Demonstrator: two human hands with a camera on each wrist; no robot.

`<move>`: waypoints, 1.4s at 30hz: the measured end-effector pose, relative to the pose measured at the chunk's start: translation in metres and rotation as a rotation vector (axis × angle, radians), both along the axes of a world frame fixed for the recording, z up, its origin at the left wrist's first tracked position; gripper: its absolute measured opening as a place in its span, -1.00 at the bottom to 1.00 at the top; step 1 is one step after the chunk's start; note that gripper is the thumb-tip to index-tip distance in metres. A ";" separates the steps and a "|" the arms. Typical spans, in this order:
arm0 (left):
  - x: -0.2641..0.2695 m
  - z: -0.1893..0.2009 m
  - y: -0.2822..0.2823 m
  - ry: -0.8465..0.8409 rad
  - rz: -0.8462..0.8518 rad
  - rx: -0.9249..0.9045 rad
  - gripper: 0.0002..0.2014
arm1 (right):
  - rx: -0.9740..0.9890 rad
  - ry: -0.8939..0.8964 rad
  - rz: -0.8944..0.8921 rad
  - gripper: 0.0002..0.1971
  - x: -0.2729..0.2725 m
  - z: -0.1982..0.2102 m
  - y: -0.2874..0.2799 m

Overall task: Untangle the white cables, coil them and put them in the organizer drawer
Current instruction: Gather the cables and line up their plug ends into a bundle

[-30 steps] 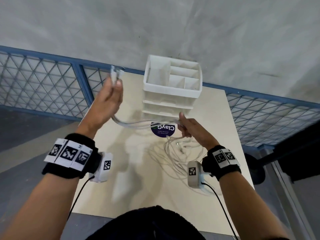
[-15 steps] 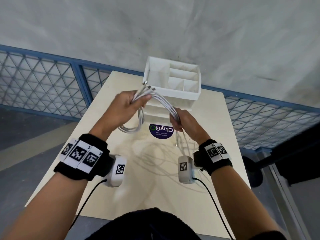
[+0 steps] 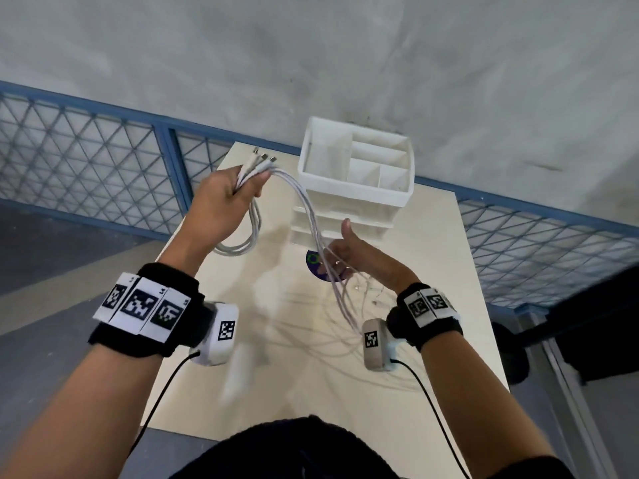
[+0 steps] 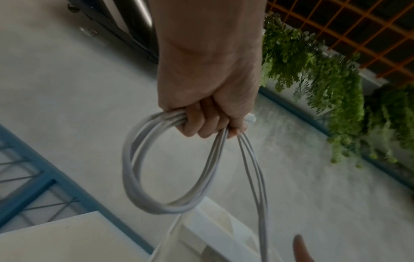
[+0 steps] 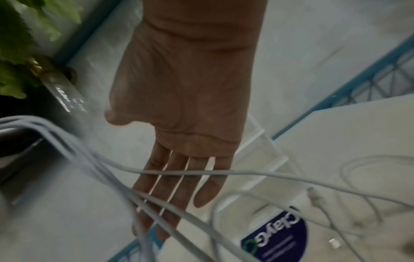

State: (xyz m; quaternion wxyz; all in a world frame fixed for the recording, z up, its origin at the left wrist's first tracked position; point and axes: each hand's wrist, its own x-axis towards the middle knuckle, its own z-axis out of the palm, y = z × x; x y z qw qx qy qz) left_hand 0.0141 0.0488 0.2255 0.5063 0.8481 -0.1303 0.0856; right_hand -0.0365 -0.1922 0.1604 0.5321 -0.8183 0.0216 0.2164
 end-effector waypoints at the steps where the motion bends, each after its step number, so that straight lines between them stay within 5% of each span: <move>1: 0.001 0.005 -0.004 -0.024 -0.005 -0.009 -0.63 | 0.056 -0.028 0.024 -0.25 0.000 0.001 0.009; 4: 0.005 0.019 -0.014 -0.078 0.004 -0.081 -0.63 | 0.093 -0.147 0.067 -0.72 -0.003 -0.001 0.032; 9: 0.019 0.031 0.009 -0.100 0.143 -0.240 -0.62 | -0.058 -0.163 -0.112 -0.52 -0.018 -0.040 0.009; 13: 0.025 0.006 0.026 -0.040 0.168 0.068 -0.62 | -0.092 -0.107 -0.321 -0.58 -0.033 -0.052 -0.028; 20: 0.023 -0.071 0.025 0.329 0.149 0.547 -0.54 | -0.256 -0.213 -0.335 -0.44 -0.031 0.015 -0.061; 22: 0.016 -0.073 0.006 0.247 0.064 0.480 -0.55 | -0.326 -0.230 -0.271 -0.42 -0.027 0.026 -0.059; 24: 0.002 -0.063 -0.021 0.199 -0.128 0.202 -0.56 | -0.385 -0.250 -0.173 -0.44 -0.023 0.033 -0.050; 26: -0.014 -0.046 -0.048 0.306 -0.381 -0.111 -0.44 | -0.388 -0.257 -0.083 -0.45 -0.021 0.038 -0.036; 28: -0.027 -0.039 -0.071 0.363 -0.583 -0.142 -0.46 | -0.339 -0.243 -0.036 -0.45 -0.019 0.044 -0.025; 32: -0.037 -0.043 -0.086 0.370 -0.667 0.031 -0.91 | -0.226 -0.212 -0.073 -0.45 -0.026 0.058 -0.031; 38: -0.028 -0.032 -0.058 0.146 -0.697 0.479 -0.76 | -0.371 -0.178 -0.306 -0.42 -0.059 0.028 -0.084; 42: -0.024 -0.028 -0.038 0.252 -0.712 0.733 -0.80 | -0.503 -0.173 -0.486 -0.43 -0.086 -0.004 -0.123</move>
